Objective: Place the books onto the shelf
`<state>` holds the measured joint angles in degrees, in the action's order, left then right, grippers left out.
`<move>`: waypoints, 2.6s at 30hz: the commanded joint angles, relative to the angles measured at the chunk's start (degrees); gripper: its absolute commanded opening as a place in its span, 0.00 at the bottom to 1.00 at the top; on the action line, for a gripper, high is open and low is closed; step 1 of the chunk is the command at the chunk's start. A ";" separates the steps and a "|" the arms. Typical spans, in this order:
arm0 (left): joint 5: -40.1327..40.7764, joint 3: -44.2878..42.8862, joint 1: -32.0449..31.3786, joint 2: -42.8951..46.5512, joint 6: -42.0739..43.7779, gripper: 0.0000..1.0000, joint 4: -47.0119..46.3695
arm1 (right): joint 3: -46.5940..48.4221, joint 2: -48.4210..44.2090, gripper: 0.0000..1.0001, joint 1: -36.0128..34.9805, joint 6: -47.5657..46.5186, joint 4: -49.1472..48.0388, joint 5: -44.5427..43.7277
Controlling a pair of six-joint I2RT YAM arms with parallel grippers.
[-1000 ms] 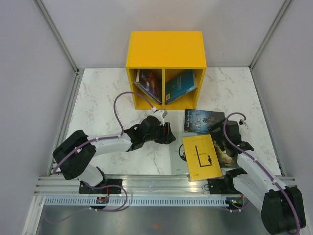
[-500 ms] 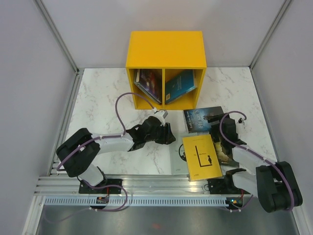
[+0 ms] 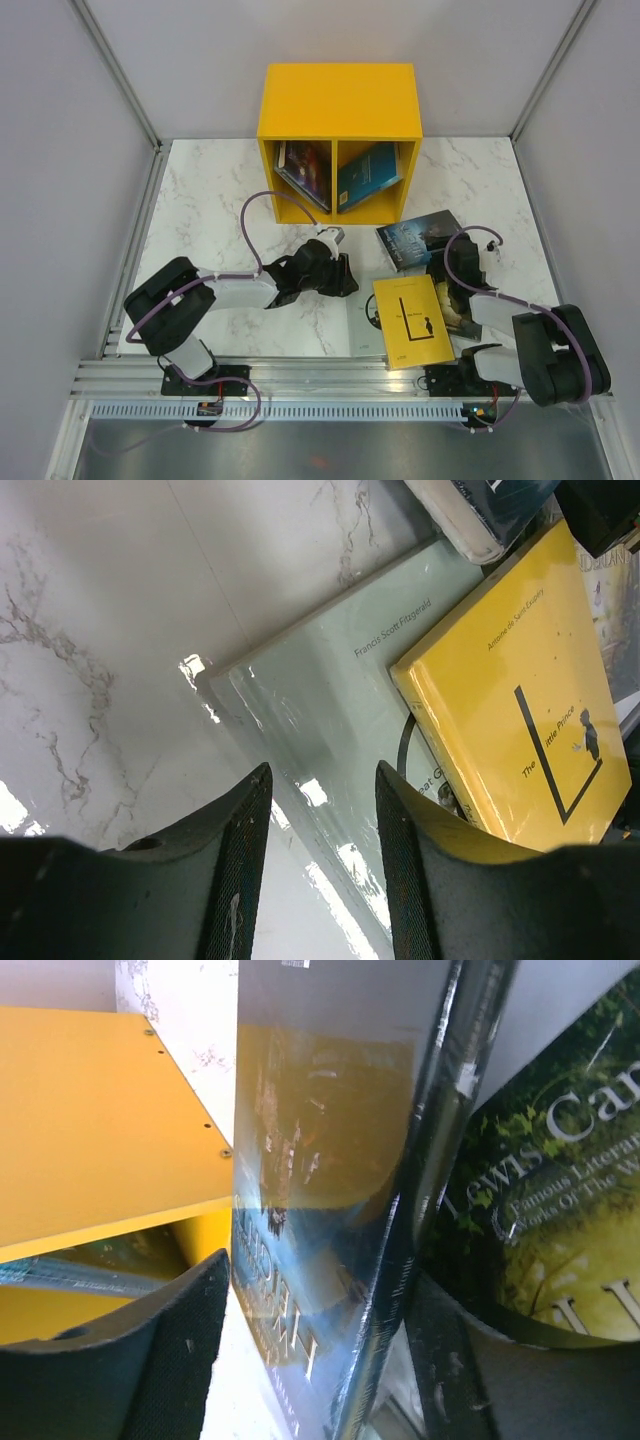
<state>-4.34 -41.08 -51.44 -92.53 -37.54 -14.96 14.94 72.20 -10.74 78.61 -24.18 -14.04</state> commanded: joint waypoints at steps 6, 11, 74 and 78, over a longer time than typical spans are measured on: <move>1.09 -0.76 0.55 -0.46 -1.22 0.49 -2.44 | 0.00 4.96 0.60 -0.16 -4.16 1.16 -0.72; 1.09 -0.49 0.73 -0.28 -1.04 0.49 -2.27 | 0.70 4.61 0.32 -0.16 -7.67 -0.95 -0.64; 11.90 12.34 7.76 57.90 -0.25 0.72 36.49 | 32.88 -6.04 0.00 -42.70 -51.88 -12.97 -49.75; 10.93 12.69 7.76 59.13 -0.78 0.70 37.46 | 32.96 0.03 0.00 -41.47 -56.19 -25.51 -53.36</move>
<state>8.21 -29.02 -43.94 -34.79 -36.86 21.37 45.67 70.37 -53.36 27.33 -27.53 -61.60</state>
